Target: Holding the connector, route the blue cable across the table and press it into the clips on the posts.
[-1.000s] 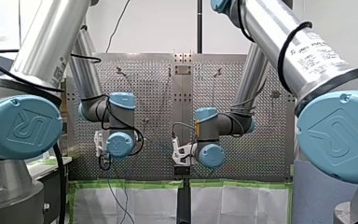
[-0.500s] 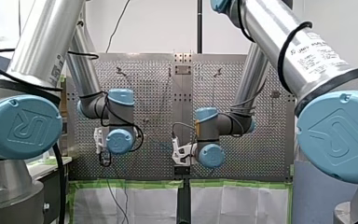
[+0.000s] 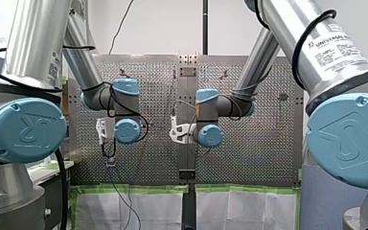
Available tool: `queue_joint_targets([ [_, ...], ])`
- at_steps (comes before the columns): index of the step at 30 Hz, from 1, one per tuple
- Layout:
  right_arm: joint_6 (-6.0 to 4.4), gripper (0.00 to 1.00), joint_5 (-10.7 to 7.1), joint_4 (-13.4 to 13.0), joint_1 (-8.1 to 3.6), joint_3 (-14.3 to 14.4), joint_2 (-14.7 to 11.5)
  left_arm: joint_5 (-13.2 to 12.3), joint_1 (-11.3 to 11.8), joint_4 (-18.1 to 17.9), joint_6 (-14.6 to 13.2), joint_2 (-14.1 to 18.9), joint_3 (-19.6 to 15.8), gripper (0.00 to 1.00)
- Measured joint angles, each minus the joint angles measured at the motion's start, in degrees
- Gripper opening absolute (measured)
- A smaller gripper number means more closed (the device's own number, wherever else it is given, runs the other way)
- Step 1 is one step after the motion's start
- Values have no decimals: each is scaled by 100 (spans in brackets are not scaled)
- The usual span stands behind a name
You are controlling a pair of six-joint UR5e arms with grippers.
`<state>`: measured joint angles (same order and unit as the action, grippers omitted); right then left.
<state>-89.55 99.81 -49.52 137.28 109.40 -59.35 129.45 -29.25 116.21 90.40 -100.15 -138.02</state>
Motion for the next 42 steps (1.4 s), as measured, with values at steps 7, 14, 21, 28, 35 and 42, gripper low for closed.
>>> queue_joint_targets([
  [7,-120,0,-328,328,-19,-329,-329,318,172,320,7,320,292,0],
  [14,-144,0,-505,647,-33,-649,-649,564,489,664,24,663,369,0],
  [21,-111,0,-637,982,28,-983,-983,335,826,1003,63,1001,519,0],
  [28,-107,0,-691,1297,95,-1298,-1123,253,1117,1334,195,1202,787,0],
  [35,-109,0,-726,1643,109,-1643,-1010,280,1269,1720,271,1431,1090,0],
  [42,-115,0,-767,2013,140,-2013,-883,264,1337,2077,272,1514,1416,0],
])
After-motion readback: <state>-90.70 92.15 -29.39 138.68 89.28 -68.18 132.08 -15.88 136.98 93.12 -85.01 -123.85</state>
